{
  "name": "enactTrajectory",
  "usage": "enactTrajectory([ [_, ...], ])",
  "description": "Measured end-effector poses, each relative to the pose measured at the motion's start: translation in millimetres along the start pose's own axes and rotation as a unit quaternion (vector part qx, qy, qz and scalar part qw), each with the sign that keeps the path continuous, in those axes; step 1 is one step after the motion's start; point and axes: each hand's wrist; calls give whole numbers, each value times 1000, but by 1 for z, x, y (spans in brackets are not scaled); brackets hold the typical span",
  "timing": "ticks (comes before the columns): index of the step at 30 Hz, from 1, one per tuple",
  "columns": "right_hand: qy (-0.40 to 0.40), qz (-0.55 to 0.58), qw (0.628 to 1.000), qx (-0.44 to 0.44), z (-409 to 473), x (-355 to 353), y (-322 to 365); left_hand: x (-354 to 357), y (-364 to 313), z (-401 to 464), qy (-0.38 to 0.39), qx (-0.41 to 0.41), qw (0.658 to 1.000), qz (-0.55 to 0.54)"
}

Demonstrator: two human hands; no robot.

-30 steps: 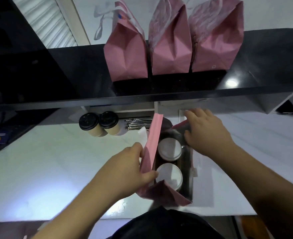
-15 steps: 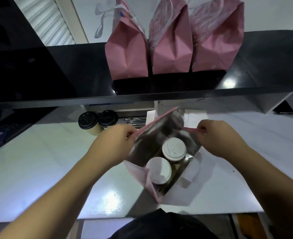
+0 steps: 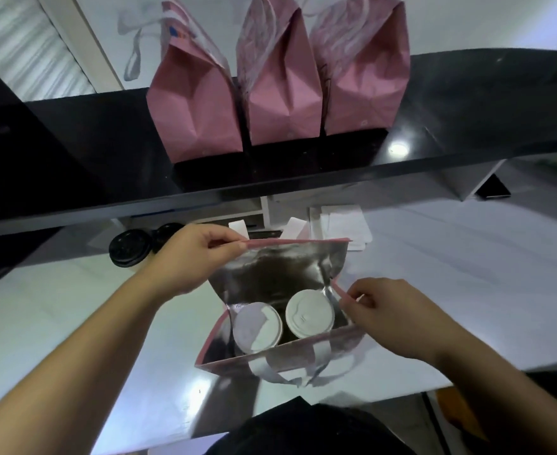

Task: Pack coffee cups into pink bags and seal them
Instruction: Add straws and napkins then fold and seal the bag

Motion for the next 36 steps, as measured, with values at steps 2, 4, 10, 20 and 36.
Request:
enactTrajectory([
  [2, 8, 27, 1000, 3, 7, -9, -6, 3, 3, -1, -5, -1, 999, -40],
  [4, 22, 89, 995, 32, 25, -18, -14, 6, 6, -3, -9, 1, 998, -67],
  [10, -70, 30, 994, 83, 115, -16, -27, 6, 15, -11, -39, -20, 985, -167],
  [20, -104, -56, 989, 95, 253, 17, -22, 13, 18, -7, -97, -47, 968, -225],
  [36, -123, -131, 979, 98, 287, 44, -9, 13, 17, -2, -111, -65, 959, -254],
])
Point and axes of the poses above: each hand's wrist, its own z-axis towards the middle knuckle, its own x-axis out of the palm, y = z × x, and after that the axes turned 12 degrees about x, right-handed
